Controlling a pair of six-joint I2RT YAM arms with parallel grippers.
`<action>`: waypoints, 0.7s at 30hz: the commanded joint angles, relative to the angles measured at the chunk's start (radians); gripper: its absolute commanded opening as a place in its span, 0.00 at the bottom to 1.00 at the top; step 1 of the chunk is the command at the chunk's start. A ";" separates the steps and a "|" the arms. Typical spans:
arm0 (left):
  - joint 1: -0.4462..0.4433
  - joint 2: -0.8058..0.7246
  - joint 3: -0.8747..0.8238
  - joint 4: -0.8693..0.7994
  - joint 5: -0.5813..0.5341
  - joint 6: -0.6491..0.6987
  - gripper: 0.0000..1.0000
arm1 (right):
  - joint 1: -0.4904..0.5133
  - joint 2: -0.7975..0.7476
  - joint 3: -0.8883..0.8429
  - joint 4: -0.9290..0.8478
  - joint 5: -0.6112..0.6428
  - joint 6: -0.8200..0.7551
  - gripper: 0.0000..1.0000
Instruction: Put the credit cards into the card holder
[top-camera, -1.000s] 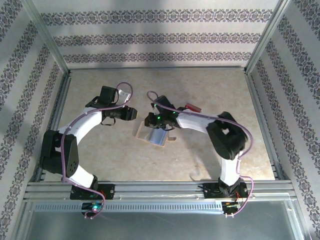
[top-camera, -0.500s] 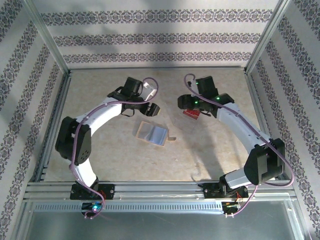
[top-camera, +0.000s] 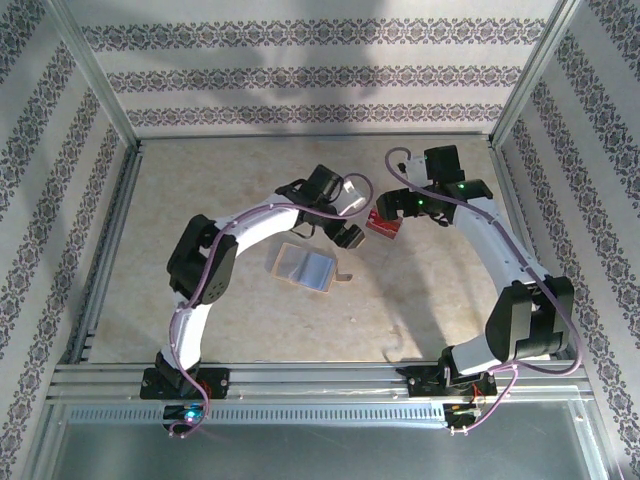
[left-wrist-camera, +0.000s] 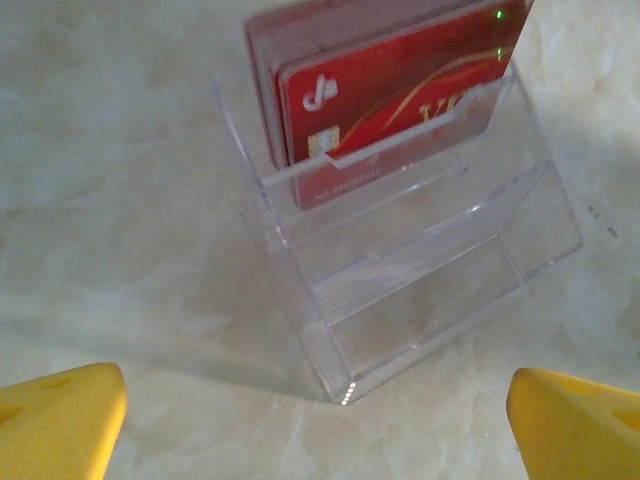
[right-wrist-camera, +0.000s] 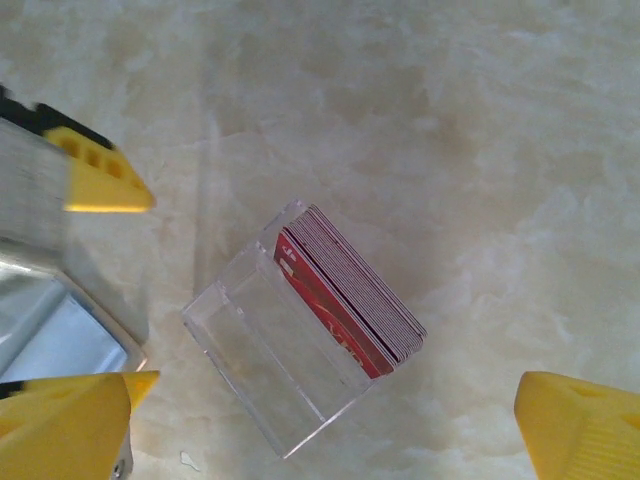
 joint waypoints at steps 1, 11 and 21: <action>-0.010 0.033 0.020 -0.042 -0.033 0.019 0.98 | -0.011 0.021 0.007 -0.004 -0.024 -0.082 0.98; -0.013 0.081 0.039 0.015 -0.115 -0.009 0.95 | -0.014 0.061 -0.053 0.074 -0.050 -0.040 0.94; -0.013 0.155 0.130 -0.044 -0.166 -0.017 0.92 | -0.047 0.074 -0.067 0.078 -0.079 -0.010 0.93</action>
